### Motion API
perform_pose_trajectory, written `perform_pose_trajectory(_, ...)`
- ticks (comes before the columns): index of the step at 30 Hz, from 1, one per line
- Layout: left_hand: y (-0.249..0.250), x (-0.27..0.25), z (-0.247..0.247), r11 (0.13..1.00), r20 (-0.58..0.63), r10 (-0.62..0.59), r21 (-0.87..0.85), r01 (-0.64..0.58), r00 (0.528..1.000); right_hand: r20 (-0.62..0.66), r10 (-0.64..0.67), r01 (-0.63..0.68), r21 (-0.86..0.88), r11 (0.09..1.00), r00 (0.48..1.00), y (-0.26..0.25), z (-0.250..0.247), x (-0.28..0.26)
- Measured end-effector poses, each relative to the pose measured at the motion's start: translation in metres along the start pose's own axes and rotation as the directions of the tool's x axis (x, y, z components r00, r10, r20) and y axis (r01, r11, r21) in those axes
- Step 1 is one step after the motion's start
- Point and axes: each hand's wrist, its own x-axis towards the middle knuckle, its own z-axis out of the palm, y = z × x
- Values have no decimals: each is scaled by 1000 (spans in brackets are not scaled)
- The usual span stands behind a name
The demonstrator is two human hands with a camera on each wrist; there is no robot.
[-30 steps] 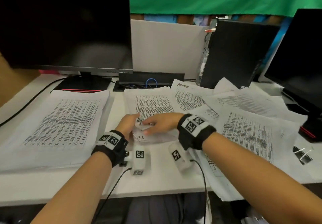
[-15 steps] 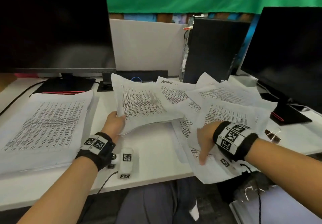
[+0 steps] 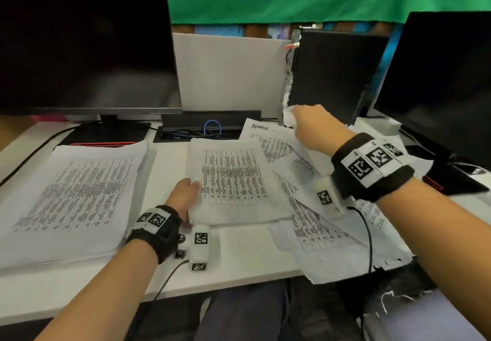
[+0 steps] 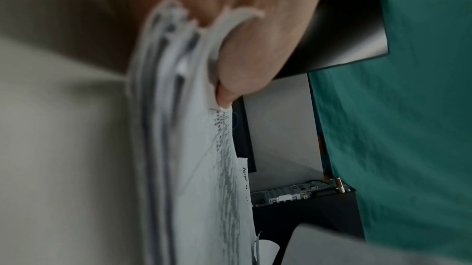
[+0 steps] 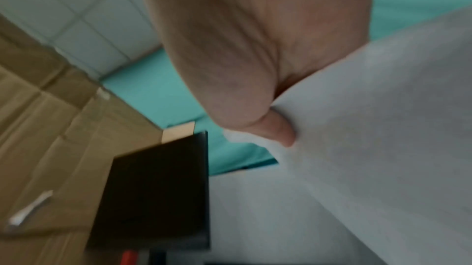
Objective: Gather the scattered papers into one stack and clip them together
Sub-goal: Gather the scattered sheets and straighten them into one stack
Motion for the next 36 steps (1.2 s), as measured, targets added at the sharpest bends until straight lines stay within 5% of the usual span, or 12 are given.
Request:
perform_pose_trajectory(3, 0, 1, 1, 1000, -23, -6, -1, 6, 1000, -24, -152, 154, 127, 980, 988, -42, 3, -1)
perform_pose_trajectory(8, -1, -2, 1, 975, 44, -72, -205, 79, 996, 262, -243, 195, 197, 961, 934, -97, 74, -7)
perform_pose_trajectory(13, 4, -11, -1, 952, 126, -65, -291, 99, 990, 469, -351, 228, 298, 927, 811, -120, 120, -4)
perform_pose_trajectory(15, -1, -1, -3, 959, 149, -62, -264, 100, 987, 557, -366, 85, 465, 881, 745, -111, 116, 0)
perform_pose_trajectory(17, -11, 14, -4, 974, 141, -41, -215, 71, 989, 625, -364, -221, 662, 716, 691, -85, 103, 8)
perform_pose_trajectory(19, -9, 11, -5, 983, 129, -33, -173, 55, 991, 591, -231, -343, 696, 631, 773, -45, 96, 27)
perform_pose_trajectory(22, -5, 0, -6, 982, 194, -2, -187, 39, 981, 419, 158, -293, 281, 914, 894, 29, 102, 57)
perform_pose_trajectory(25, -9, 1, -7, 989, 219, 38, -150, -5, 975, 357, 373, -361, -102, 927, 856, 94, 123, 63)
perform_pose_trajectory(29, -14, 10, -10, 986, 211, 58, -163, -24, 976, 373, 396, -381, -116, 917, 839, 127, 143, 65)
perform_pose_trajectory(32, -12, 9, -8, 986, 197, 52, -167, -19, 979, 300, 360, -298, -234, 925, 883, 125, 137, 69)
perform_pose_trajectory(36, -7, 2, -4, 988, 151, 39, -152, -16, 988, 141, 241, -237, -45, 971, 960, 99, 99, 65)
